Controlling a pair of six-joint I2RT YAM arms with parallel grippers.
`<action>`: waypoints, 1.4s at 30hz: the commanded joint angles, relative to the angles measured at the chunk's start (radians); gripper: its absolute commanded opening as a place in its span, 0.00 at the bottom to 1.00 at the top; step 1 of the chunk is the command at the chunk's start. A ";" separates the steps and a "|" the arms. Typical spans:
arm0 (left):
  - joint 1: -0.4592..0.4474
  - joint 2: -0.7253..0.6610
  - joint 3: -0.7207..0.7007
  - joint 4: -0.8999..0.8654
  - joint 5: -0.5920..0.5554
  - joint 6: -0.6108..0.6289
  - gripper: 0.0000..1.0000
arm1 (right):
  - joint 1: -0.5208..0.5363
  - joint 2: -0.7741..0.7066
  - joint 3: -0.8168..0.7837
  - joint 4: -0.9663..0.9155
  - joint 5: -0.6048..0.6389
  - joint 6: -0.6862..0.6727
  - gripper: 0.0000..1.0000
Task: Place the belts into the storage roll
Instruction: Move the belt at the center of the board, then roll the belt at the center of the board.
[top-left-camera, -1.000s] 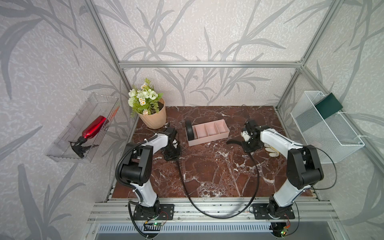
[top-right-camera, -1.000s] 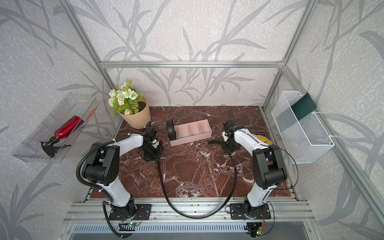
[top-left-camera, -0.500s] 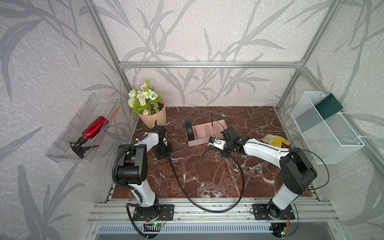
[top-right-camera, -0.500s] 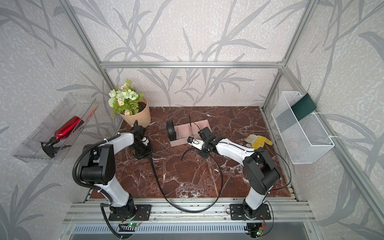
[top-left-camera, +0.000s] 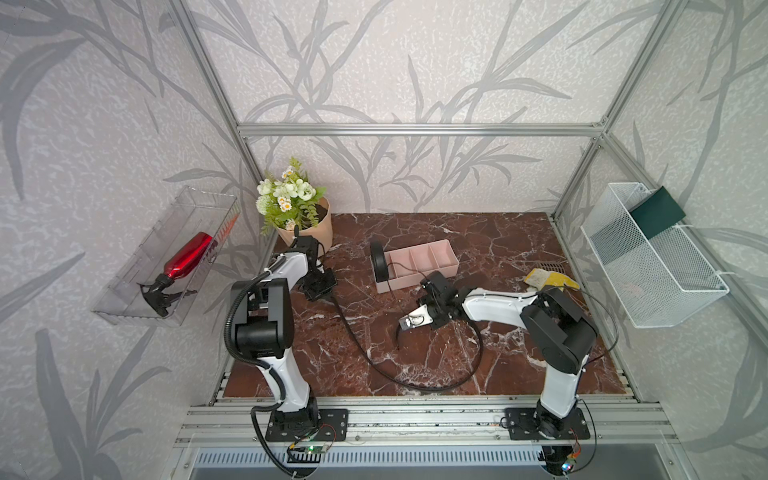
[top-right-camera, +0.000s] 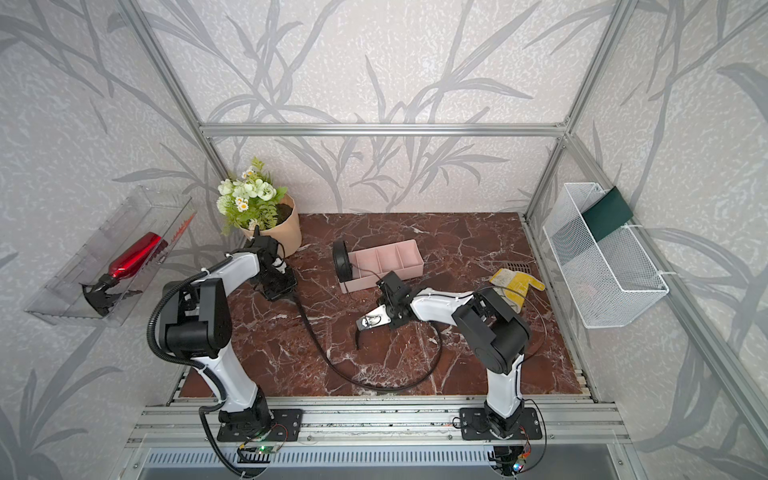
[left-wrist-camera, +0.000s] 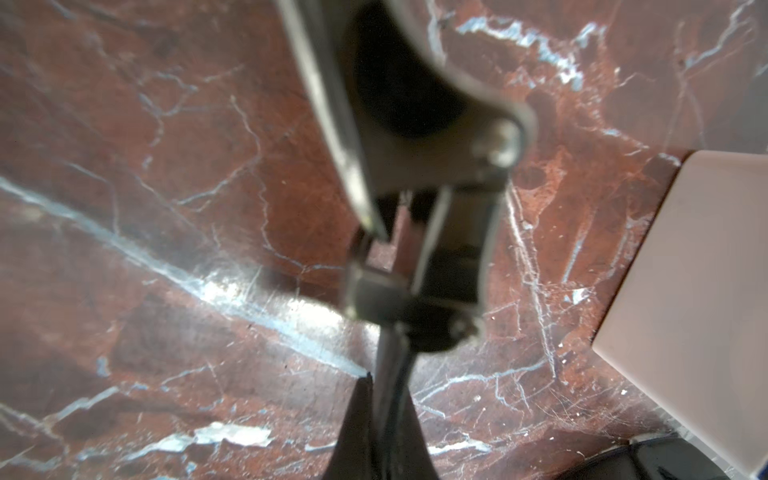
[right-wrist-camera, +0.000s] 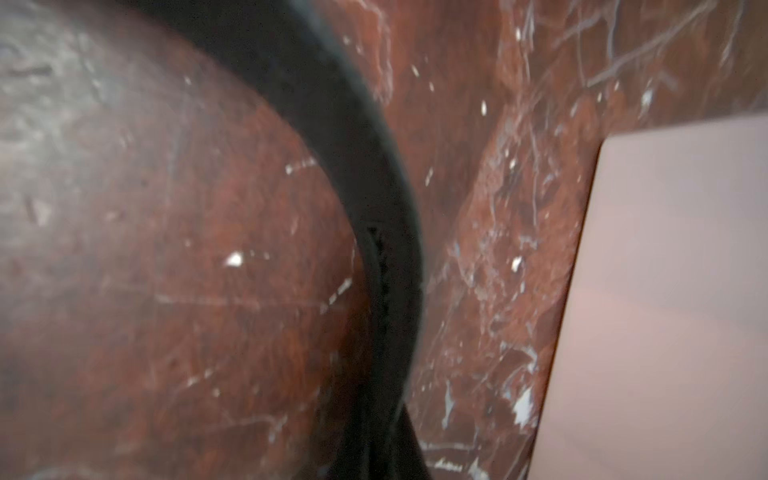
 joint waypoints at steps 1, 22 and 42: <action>-0.002 -0.001 0.008 0.009 0.013 -0.011 0.02 | 0.033 0.037 -0.126 0.236 0.150 -0.051 0.34; -0.019 -0.070 -0.139 0.111 0.086 -0.011 0.02 | 0.003 -0.409 0.051 -0.428 -0.305 1.809 0.99; -0.023 -0.135 -0.219 0.112 0.089 0.025 0.02 | 0.261 0.138 0.430 -0.691 0.071 2.071 0.58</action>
